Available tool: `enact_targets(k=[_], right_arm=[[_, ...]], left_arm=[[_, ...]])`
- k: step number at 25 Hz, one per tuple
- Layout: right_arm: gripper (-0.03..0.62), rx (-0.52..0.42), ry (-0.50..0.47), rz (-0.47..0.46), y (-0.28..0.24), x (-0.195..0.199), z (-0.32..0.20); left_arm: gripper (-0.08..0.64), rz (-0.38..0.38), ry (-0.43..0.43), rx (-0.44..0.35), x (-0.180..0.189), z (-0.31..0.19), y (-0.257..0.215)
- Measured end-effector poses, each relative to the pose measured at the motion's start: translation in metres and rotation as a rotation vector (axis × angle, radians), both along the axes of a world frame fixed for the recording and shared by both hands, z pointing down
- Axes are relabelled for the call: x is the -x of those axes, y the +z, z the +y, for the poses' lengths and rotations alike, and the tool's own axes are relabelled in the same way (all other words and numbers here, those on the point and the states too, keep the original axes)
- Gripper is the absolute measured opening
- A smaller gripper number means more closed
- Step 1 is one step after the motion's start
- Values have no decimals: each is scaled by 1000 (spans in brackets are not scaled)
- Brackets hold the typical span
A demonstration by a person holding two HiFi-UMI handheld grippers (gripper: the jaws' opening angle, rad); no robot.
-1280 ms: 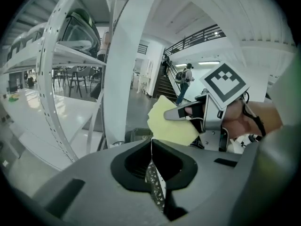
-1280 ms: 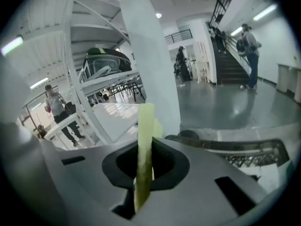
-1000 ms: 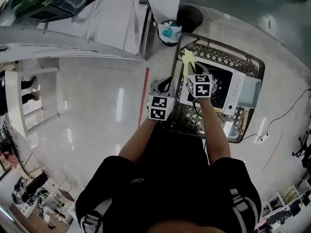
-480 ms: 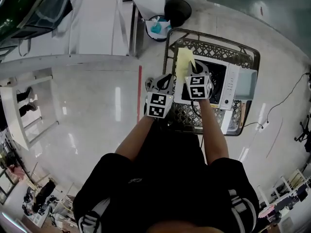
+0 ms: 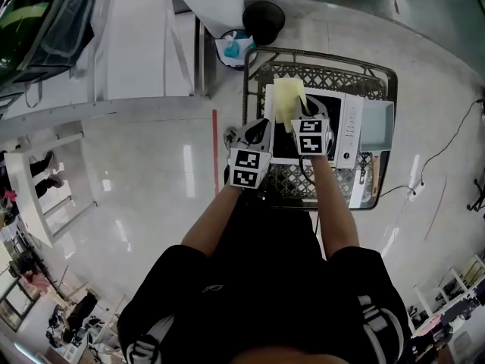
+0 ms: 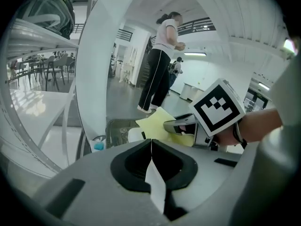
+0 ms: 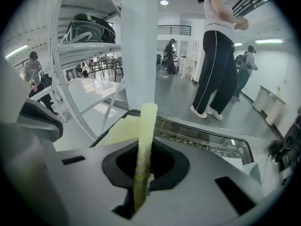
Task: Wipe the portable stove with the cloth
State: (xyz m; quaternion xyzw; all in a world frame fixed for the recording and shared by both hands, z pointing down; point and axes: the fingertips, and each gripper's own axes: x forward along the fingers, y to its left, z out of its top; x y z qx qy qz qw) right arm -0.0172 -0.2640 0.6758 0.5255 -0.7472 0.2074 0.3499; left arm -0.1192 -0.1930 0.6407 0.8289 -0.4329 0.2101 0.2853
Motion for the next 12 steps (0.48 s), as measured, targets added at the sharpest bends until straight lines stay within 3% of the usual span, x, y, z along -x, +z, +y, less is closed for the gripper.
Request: enact_targets(k=[5, 12], right_arm=[[12, 68, 39, 7, 13, -29, 7], [12, 58, -22, 79, 10, -53, 3]], left_arm=[[21, 0, 13, 13, -19, 10, 3], [21, -12, 45, 13, -43, 17, 4]])
